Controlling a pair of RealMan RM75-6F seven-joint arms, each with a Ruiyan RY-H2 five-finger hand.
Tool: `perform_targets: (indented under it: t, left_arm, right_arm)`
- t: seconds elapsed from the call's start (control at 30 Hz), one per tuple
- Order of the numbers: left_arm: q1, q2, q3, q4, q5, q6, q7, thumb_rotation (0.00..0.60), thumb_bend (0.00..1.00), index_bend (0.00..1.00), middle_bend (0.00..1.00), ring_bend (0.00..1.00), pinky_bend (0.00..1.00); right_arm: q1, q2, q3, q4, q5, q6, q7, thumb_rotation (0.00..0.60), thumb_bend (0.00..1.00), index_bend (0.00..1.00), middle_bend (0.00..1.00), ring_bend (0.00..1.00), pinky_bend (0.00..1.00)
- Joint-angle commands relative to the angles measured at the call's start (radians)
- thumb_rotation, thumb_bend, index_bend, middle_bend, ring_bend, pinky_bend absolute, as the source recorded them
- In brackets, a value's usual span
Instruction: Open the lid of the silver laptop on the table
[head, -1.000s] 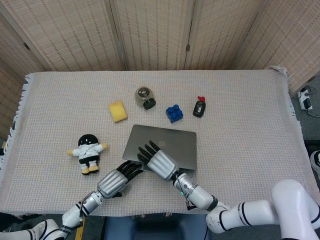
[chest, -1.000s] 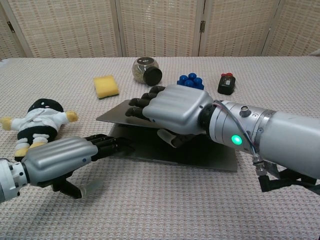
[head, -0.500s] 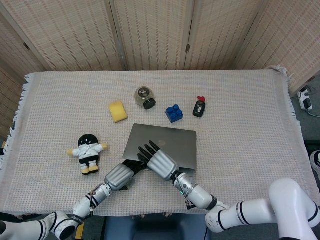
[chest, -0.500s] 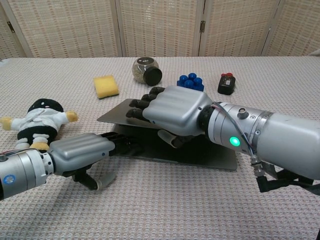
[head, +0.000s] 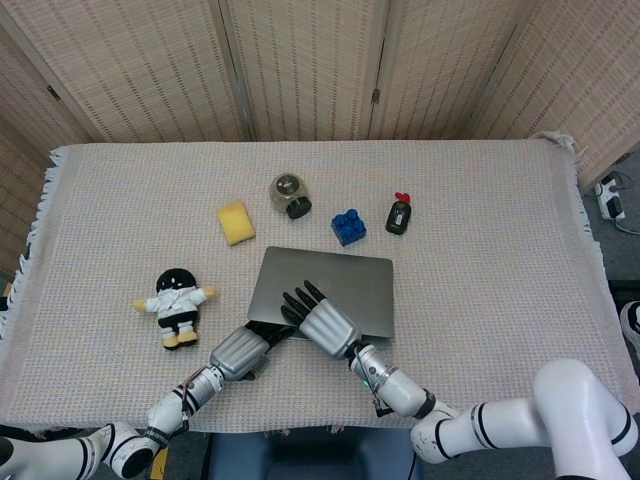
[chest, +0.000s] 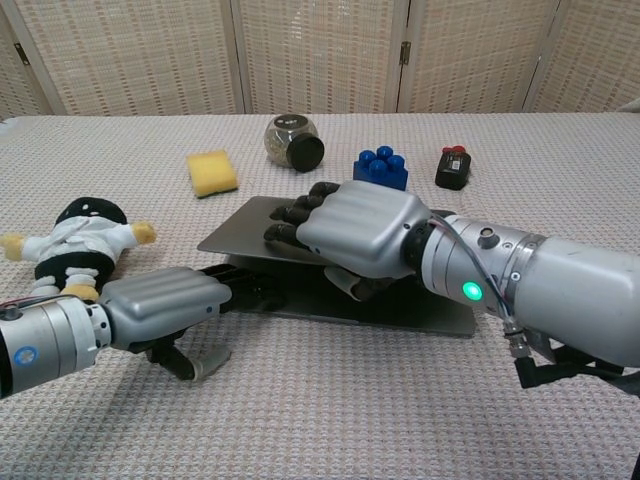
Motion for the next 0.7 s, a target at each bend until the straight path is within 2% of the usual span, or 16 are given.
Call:
perform_targets:
  t: [0.03, 0.37, 0.7]
  left_arm:
    - [-0.005, 0.001, 0.002, -0.004, -0.007, 0.000, 0.011, 0.600, 0.62, 0.00, 0.00, 0.00, 0.00]
    - [-0.010, 0.007, 0.011, -0.022, -0.034, 0.011, 0.036, 0.600, 0.62, 0.00, 0.00, 0.00, 0.00]
    - [-0.014, 0.015, 0.019, -0.036, -0.043, 0.028, 0.049, 0.600, 0.62, 0.00, 0.00, 0.00, 0.00]
  right_arm:
    - [-0.004, -0.008, -0.004, 0.014, -0.002, 0.005, 0.003, 0.600, 0.69, 0.00, 0.00, 0.00, 0.00]
    - [-0.020, 0.037, 0.029, 0.008, -0.009, 0.038, 0.047, 0.600, 0.69, 0.00, 0.00, 0.00, 0.00]
    - [-0.017, 0.140, 0.114, -0.022, 0.029, 0.046, 0.113, 0.600, 0.69, 0.00, 0.00, 0.00, 0.00]
